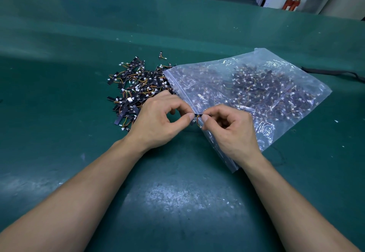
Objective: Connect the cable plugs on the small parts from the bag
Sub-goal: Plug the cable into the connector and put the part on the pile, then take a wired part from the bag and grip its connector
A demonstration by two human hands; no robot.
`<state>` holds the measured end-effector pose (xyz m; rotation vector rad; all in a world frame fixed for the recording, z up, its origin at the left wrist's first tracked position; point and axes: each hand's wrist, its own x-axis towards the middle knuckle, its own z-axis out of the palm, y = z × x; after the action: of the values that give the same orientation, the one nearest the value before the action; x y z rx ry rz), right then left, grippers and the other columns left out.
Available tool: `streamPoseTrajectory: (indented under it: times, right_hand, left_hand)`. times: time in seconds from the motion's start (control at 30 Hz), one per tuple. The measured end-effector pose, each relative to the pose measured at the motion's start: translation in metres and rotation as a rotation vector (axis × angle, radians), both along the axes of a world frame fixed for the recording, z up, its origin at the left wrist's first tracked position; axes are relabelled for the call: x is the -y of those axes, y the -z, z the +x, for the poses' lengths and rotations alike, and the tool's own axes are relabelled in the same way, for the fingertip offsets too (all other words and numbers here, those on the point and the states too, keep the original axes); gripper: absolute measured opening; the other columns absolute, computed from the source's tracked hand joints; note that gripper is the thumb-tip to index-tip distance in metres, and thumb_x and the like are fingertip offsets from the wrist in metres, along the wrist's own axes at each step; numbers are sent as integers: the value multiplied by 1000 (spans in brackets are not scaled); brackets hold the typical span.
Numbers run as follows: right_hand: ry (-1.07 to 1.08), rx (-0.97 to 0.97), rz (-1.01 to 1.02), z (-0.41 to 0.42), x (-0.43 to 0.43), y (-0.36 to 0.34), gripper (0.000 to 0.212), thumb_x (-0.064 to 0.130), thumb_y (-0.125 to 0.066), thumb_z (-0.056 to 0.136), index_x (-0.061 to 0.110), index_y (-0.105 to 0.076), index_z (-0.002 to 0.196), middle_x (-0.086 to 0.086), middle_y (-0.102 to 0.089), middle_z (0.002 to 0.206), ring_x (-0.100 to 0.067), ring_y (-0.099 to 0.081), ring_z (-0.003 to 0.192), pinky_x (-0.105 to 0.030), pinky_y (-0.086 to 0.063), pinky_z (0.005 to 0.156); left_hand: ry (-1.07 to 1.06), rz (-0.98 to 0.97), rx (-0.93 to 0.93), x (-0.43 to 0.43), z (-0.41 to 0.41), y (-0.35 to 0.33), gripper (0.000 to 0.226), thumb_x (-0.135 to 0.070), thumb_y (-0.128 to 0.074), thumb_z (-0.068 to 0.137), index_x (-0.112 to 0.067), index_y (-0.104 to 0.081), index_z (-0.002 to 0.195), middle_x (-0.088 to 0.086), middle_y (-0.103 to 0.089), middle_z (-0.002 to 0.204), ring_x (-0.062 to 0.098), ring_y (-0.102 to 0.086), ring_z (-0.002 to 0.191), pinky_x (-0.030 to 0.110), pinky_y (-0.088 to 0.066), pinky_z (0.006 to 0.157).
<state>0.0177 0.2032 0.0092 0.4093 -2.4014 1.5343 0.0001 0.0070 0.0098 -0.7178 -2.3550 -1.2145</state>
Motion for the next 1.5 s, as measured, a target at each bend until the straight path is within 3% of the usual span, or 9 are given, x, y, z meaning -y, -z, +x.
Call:
streamPoseTrajectory:
  times: [0.13,0.37,0.47,0.7,0.9,1.13,1.27,1.4,1.5]
  right_hand:
    - [34,43,-11,-2,-3,1,17,23,-63,82,34,-73,91,1,-64,62,-11,-44,48,-18,-36,49]
    - [136,112,395,-9,-12,5,39,35,-83,73,36,-67,109,21,-63,77,-2,-57,61,-26,-46,60]
    - [181,73,441,-9,-11,3,29,28,-78,76,34,-70,103,22,-66,75,-1,-60,62,-32,-55,67]
    - [272,-37,200,-10,-16,-4,26,18,-70,83,41,-70,95,29,-66,75,-3,-55,54,-15,-45,64]
    - [280,-108,100,-8,-18,-9,29,19,-71,82,40,-69,102,22,-68,80,-8,-54,52,-20,-47,60]
    - [252,-175,82,-6,-18,-14,27,24,-69,81,35,-70,106,20,-68,82,-14,-55,52,-21,-45,59]
    - [229,-197,40,-4,-16,-15,29,19,-68,81,32,-70,106,18,-67,77,-16,-51,50,-22,-42,59]
    - [241,-218,-25,-3,-16,-19,28,13,-69,82,29,-70,105,13,-67,78,-12,-50,49,-18,-41,59]
    - [243,-242,-19,-2,-16,-20,26,11,-70,83,24,-71,106,10,-68,79,-14,-50,48,-15,-41,57]
  left_hand:
    - [-19,-6,-4,1,-1,0,9,-18,-72,85,-17,-71,75,-14,-65,73,15,-54,74,28,-46,70]
    - [-141,68,-19,6,-1,-5,9,-14,-71,84,-17,-71,76,-10,-67,75,9,-52,77,21,-42,73]
    - [-147,76,-19,6,0,-7,9,-13,-71,84,-14,-72,75,-6,-69,75,16,-54,76,25,-44,74]
    - [-152,39,-26,6,-4,-4,9,-15,-75,86,-19,-75,77,-6,-67,73,20,-53,74,28,-43,75]
    - [-202,-70,-15,3,-11,-3,4,-23,-77,88,-22,-81,89,-8,-71,81,20,-54,80,30,-44,74]
    - [-213,-448,-40,-37,-28,-25,15,-38,-66,92,-30,-79,90,-7,-69,80,22,-48,86,39,-41,81]
    - [-251,-423,102,-74,-34,-32,31,-23,-67,85,-25,-52,58,3,-54,73,31,-54,94,38,-35,85]
    - [-297,-415,212,-97,-43,-27,16,-9,-54,87,-22,-52,78,9,-59,105,29,-47,101,34,-35,91]
    - [-297,-328,259,-104,-45,-24,37,-2,-52,88,-19,-35,61,-1,-41,78,20,-30,90,27,-26,77]
